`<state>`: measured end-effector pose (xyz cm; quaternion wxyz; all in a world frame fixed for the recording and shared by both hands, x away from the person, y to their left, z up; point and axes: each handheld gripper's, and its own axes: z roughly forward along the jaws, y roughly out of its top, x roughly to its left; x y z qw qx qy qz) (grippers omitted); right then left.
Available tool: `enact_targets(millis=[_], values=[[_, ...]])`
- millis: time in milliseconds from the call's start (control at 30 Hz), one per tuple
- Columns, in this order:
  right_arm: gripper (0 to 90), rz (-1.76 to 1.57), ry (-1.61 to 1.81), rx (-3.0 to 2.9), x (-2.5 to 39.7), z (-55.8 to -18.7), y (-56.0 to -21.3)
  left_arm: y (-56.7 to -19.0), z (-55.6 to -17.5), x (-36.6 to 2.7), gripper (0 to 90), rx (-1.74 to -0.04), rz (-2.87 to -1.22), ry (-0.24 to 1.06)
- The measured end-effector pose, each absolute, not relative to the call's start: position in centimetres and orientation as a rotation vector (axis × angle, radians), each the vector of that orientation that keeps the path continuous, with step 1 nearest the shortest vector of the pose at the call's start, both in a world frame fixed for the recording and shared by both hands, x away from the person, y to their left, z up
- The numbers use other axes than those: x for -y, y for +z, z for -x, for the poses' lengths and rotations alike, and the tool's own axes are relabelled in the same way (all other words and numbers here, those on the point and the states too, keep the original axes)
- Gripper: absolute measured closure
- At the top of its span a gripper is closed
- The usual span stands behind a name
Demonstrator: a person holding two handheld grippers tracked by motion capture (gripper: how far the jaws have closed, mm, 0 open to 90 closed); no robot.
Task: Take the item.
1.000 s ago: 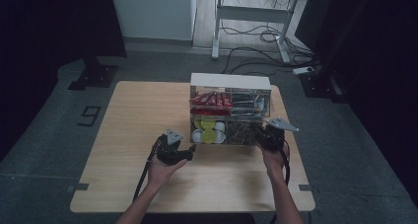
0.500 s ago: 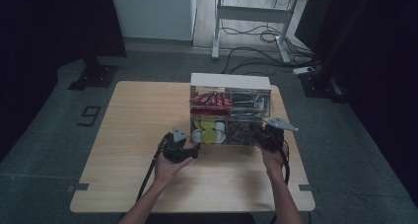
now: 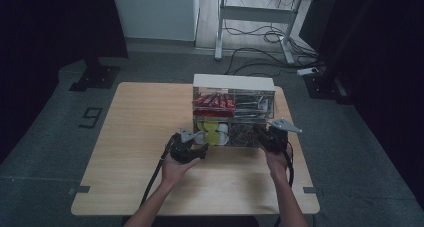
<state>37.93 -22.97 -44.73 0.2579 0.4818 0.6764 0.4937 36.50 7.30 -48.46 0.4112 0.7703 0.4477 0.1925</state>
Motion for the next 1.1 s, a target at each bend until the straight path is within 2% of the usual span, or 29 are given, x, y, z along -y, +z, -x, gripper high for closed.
enact_targets(millis=[500, 1100], values=[[87.7, -1.304, 1.345, -1.833, 23.0, -37.9, -44.7, -47.8, -36.5, -6.7, 28.3, -1.115, -1.918, 0.535], [87.4, -1.303, 1.35, -1.833, 23.2, -37.8, -44.6, -48.0, -36.9, -4.6, 28.5, -1.087, -1.925, 0.509]])
